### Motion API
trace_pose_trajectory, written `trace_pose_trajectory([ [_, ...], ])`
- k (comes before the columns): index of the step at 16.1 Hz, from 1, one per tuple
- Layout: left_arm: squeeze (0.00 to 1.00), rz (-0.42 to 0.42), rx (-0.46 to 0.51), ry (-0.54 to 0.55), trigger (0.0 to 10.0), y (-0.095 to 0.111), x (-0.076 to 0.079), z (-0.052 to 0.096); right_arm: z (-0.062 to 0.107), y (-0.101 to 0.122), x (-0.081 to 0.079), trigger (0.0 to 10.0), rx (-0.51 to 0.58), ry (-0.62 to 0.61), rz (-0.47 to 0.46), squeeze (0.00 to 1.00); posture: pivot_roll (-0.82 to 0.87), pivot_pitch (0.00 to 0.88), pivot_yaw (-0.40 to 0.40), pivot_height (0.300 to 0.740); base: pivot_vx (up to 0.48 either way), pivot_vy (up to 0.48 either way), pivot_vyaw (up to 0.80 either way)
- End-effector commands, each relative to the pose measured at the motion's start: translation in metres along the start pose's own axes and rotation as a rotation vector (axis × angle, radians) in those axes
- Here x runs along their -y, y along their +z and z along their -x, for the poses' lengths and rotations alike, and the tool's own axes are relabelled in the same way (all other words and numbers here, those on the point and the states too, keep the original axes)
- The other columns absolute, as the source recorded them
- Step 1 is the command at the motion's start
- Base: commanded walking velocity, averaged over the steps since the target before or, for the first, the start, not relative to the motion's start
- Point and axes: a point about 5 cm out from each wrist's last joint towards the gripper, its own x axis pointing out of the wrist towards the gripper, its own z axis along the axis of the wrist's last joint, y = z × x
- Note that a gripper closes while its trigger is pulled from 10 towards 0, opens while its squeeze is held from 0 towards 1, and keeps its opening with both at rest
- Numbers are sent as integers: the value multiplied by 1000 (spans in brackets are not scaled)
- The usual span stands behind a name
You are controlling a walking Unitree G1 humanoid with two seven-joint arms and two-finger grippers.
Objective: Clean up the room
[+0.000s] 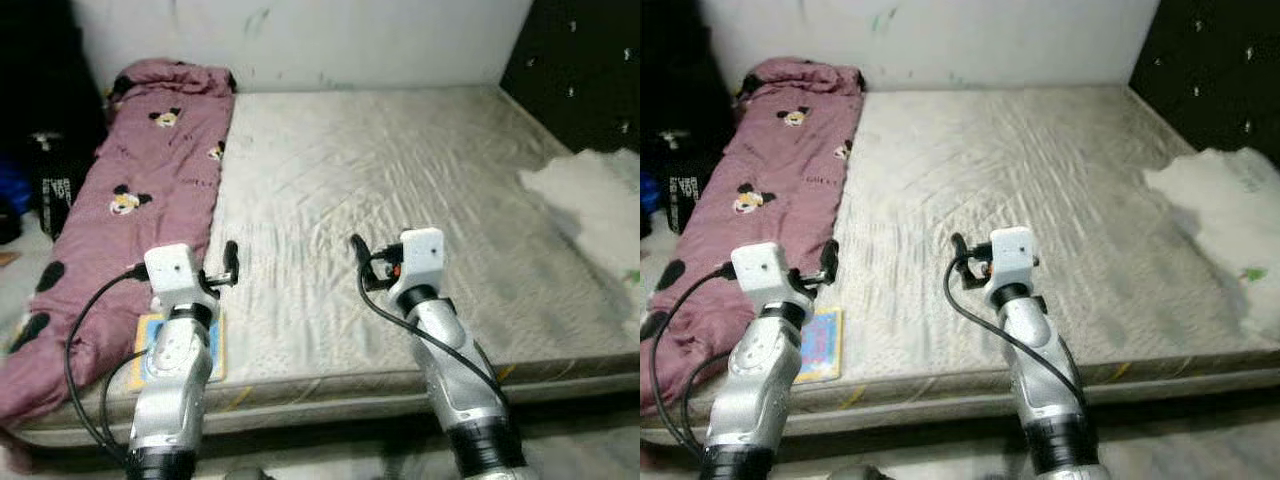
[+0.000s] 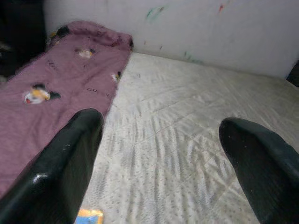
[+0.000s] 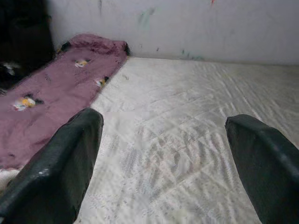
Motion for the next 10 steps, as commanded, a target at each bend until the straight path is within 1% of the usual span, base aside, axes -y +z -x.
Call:
trace_pose_trajectory([
  [1, 0, -7, 2, 9, 10000, 1, -1, 0, -2, 3, 0, 10000, 4, -4, -4, 0, 70, 0, -5, 740, 0, 480, 0],
  [5, 0, -3, 4, 11, 10000, 1, -1, 0, -3, 3, 0, 10000, 1, -1, 0, 0, 70, 0, -7, 740, 0, 480, 0],
  [10, 0, -32, 7, 32, 10000, 1, -6, -1, -2, 2, 0, 10000, -2, 2, 1, 0, 69, 0, -5, 740, 0, 480, 0],
])
